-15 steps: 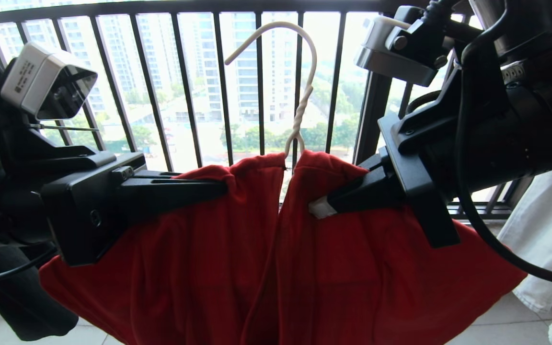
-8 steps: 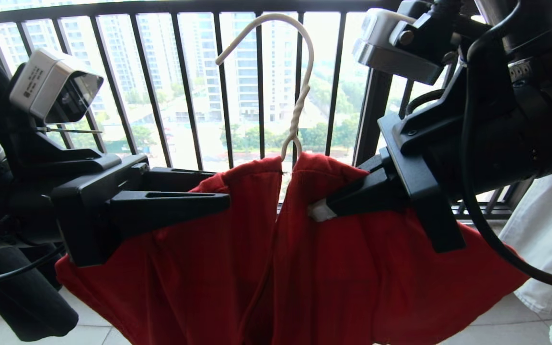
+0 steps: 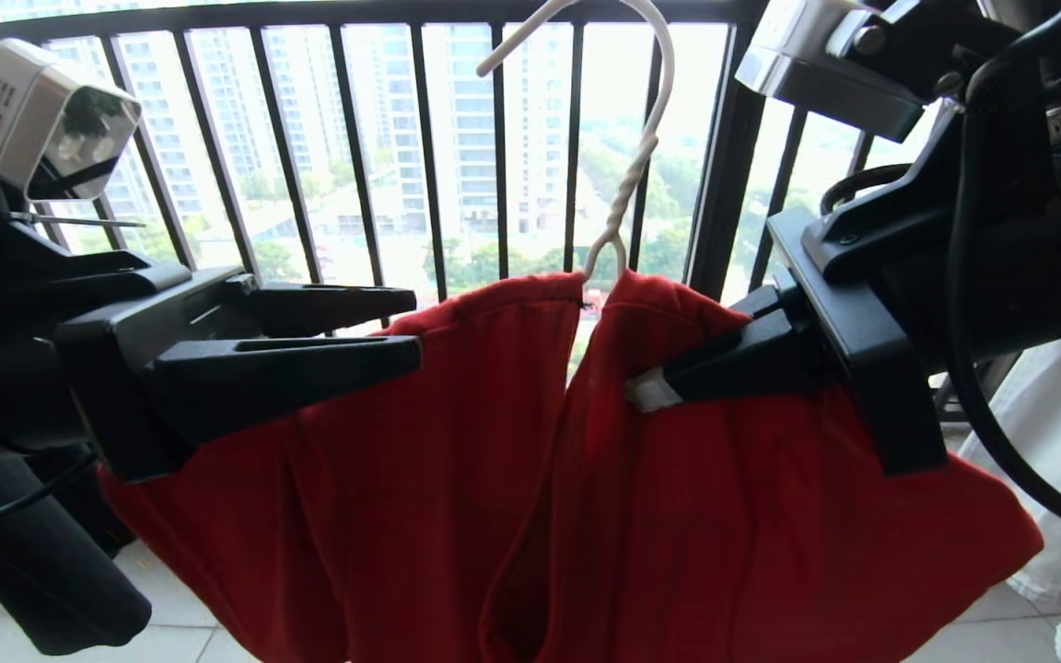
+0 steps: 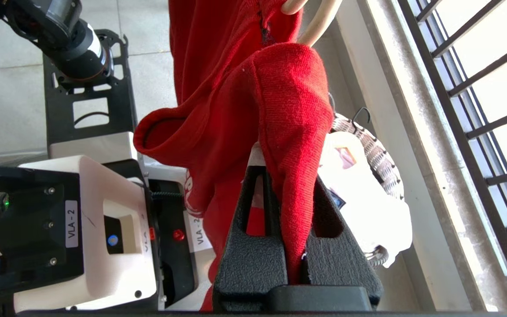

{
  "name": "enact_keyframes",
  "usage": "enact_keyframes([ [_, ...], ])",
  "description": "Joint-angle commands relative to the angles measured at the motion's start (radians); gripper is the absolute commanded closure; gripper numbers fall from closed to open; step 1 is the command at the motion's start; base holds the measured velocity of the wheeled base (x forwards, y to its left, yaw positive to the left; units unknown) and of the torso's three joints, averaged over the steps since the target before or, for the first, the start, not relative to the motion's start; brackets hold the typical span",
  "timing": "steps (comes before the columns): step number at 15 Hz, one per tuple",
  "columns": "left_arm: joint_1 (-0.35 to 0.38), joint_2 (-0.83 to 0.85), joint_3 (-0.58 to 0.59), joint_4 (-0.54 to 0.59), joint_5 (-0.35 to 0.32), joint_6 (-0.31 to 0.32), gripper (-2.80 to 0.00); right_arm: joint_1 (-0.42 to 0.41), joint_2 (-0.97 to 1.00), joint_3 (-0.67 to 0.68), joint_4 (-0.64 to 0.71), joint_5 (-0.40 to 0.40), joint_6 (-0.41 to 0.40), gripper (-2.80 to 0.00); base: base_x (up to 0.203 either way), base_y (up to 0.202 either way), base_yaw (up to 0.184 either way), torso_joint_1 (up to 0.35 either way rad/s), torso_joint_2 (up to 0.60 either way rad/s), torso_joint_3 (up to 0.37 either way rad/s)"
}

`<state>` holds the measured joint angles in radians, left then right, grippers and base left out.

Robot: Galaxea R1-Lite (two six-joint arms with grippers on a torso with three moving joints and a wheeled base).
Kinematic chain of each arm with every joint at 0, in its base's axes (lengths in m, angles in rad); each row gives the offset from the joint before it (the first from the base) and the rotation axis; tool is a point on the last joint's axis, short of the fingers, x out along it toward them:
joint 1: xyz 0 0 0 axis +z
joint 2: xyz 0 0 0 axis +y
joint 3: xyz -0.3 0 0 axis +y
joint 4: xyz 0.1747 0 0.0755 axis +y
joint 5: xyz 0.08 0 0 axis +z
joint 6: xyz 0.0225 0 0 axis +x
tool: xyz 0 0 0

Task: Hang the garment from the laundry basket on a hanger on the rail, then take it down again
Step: Hang the clothes rack on the clothesline

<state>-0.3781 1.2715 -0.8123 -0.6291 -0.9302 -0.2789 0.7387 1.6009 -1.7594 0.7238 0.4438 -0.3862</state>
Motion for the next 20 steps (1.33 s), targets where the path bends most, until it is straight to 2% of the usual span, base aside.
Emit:
enact_keyframes([
  [1,0.009,-0.007,-0.014,-0.004,0.016,-0.002,-2.80,-0.005,-0.021,0.015,0.006,0.001,-0.003,0.00,0.000,0.000,0.000,0.000,0.00,0.000],
  [4,0.053,-0.012,-0.029,-0.006,0.018,-0.002,-2.80,-0.025,-0.034,0.031,0.006,0.001,-0.003,0.00,0.000,0.000,0.000,0.000,0.00,0.000],
  [6,0.112,-0.017,-0.044,-0.006,0.018,-0.008,-2.80,-0.028,-0.041,0.038,0.005,0.001,-0.003,0.00,0.000,0.000,0.000,0.000,0.00,0.000],
  [8,0.128,-0.018,-0.048,-0.006,0.018,-0.006,-2.80,-0.047,-0.041,0.045,0.005,0.001,-0.005,0.00,0.000,0.000,0.000,0.000,0.00,0.000],
  [9,0.128,-0.018,-0.053,-0.006,0.018,-0.002,0.00,-0.057,-0.041,0.046,0.005,0.001,-0.005,0.00,0.000,0.000,0.000,0.000,0.00,0.000],
  [16,0.127,-0.004,-0.076,-0.004,0.034,-0.024,0.00,-0.138,-0.098,0.066,0.005,-0.012,-0.002,0.00,0.000,0.000,0.000,0.000,0.00,0.000],
  [18,0.128,-0.015,-0.074,-0.004,0.055,-0.022,0.00,-0.149,-0.119,0.067,0.005,-0.071,0.000,0.00,0.000,0.000,0.000,0.000,0.00,0.000],
  [20,0.112,-0.014,-0.078,-0.003,0.077,-0.025,0.00,-0.216,-0.125,0.080,0.005,-0.118,0.003,0.00,0.000,0.000,0.000,0.000,0.00,0.000],
])
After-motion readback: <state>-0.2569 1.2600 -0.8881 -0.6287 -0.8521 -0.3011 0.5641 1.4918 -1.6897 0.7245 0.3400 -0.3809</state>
